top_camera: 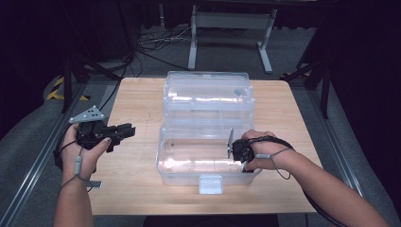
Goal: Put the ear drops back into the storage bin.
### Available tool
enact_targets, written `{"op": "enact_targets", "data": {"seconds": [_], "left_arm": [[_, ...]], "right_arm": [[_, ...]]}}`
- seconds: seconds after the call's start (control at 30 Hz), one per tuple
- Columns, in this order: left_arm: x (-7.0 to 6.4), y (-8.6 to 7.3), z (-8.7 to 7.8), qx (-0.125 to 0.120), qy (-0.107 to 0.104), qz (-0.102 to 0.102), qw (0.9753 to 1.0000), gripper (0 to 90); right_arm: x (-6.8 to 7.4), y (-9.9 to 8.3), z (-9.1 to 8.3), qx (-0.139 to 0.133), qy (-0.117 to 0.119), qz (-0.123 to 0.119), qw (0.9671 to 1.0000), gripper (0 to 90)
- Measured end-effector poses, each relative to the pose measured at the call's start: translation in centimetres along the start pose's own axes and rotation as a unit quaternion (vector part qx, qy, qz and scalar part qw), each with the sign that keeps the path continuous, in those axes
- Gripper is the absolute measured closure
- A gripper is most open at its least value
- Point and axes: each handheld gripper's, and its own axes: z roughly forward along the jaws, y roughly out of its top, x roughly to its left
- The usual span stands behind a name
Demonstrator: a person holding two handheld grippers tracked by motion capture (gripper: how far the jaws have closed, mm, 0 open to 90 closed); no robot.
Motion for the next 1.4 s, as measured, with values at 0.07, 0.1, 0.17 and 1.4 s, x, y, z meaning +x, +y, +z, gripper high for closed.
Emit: {"op": "enact_targets", "data": {"seconds": [0.07,0.1,0.17,1.4], "left_arm": [[0.0,0.0,0.0,0.000,0.000,0.000,1.0000,72.4],[0.0,0.0,0.0,0.000,0.000,0.000,1.0000,72.3],[0.0,0.0,0.0,-0.001,0.000,-0.001,1.0000,72.4],[0.1,0.5,0.6,0.001,-0.010,0.005,0.9999,71.1]], "right_arm": [[0.0,0.0,0.0,-0.003,-0.002,0.001,1.0000,60.0],[-0.1,0.0,0.0,-0.003,-0.002,0.000,1.0000,60.0],[-0.1,0.0,0.1,-0.002,0.000,0.000,1.0000,60.1],[0.6,-0.6,-2.0,-0.026,-0.016,0.003,0.9995,55.9]]}}
